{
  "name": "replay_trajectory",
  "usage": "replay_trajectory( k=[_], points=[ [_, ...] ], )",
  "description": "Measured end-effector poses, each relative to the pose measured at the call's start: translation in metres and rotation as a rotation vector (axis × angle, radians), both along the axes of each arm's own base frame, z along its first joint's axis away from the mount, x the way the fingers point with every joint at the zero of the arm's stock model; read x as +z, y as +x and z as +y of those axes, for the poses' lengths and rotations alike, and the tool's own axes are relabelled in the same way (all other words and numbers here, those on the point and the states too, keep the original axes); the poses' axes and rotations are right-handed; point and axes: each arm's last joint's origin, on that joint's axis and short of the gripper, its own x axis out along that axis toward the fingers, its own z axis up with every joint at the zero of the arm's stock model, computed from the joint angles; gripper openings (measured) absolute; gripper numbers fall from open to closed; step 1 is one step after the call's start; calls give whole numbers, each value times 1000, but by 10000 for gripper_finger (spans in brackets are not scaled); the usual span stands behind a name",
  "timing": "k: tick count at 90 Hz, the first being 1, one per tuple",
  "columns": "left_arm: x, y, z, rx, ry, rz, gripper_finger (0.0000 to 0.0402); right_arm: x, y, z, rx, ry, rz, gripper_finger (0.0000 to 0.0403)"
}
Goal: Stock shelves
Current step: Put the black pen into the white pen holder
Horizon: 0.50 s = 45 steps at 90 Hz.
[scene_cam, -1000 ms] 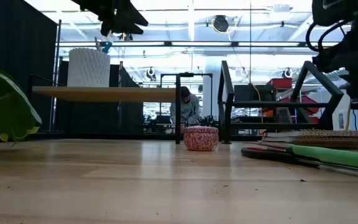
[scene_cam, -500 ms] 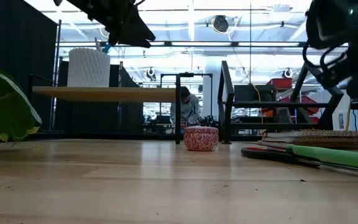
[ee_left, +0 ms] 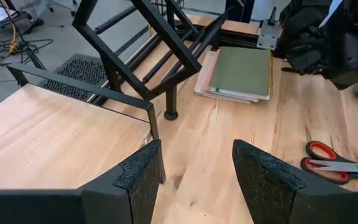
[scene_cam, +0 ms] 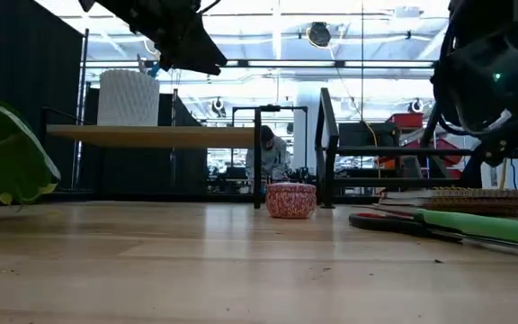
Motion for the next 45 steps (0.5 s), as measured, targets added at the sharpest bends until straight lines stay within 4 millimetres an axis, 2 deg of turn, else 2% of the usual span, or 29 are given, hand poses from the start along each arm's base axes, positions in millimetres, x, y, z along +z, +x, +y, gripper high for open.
replay_trajectory(
  k=[15,32,45],
  points=[
    [0,0,0,1,0,0,185,0,1,0,8,16,-4,210],
    [0,0,0,2,-2,-2,185,-4,11,4,-2,74,-107,210],
    [0,0,0,2,-2,-2,185,-5,6,-1,0,69,-63,210]
  ],
)
